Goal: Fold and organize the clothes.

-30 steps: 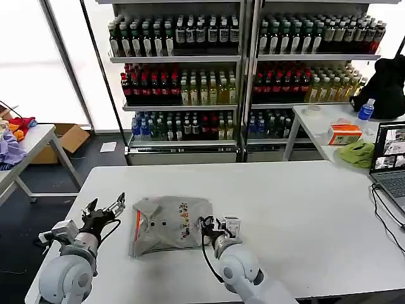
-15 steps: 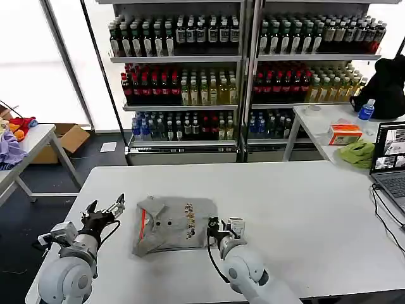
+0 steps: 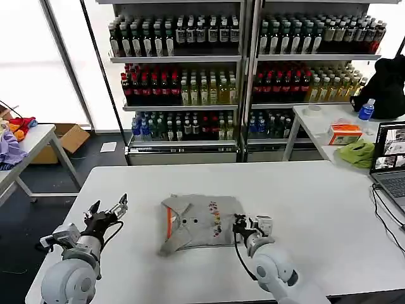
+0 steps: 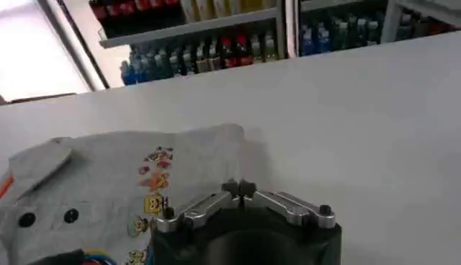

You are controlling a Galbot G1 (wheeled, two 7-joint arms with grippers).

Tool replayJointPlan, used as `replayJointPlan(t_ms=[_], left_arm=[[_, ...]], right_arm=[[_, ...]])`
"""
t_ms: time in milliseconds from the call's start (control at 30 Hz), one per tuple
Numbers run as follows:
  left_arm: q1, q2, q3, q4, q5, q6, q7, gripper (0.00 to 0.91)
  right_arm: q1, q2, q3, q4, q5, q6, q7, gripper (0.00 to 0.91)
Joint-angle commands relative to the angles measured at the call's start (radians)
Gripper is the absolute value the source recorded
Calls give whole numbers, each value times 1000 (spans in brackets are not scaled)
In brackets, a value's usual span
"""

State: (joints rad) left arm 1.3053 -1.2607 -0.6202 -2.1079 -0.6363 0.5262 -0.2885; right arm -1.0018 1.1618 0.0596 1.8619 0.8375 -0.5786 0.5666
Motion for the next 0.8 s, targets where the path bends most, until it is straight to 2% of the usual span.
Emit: replayJointPlan(t_ms=[33,167,267,300,367,467,500,600,733,800], left_arm=[[12,-6,13,-12,7,3,2,907],[30,-6,8,-26,6,2,3,907],[43,-7,6,-37,6,2,6,907],[46,-9,6,-41,6,2,6,907],[51,-10,7,-45,6,2,7,907],[56,-17,9,-50,6,3,6,907],[58,-19,10,-50,6,3,6,907],[62,-23,13,-51,6,3,7,907],[64,-24,13,-51,7,4,6,907],[65,-24,14,-51,7,5,6,907]], right_arm=[[-69,-77,106,33,-81,0,-69,907],[-79,-71,130,74,-159,2,-108,907],[-90,-70,142,134,-241,28,-135,907],[-97,-67,141,161,-298,46,-145,907],[-102,-66,134,195,-304,47,-147,907],[-122,-69,107,259,-227,13,-139,907],[-134,-70,90,281,-169,0,-120,907],[-152,-67,69,304,-88,-2,-83,907],[-161,-77,69,287,66,-4,-9,907],[-169,-92,71,274,118,-4,2,907]])
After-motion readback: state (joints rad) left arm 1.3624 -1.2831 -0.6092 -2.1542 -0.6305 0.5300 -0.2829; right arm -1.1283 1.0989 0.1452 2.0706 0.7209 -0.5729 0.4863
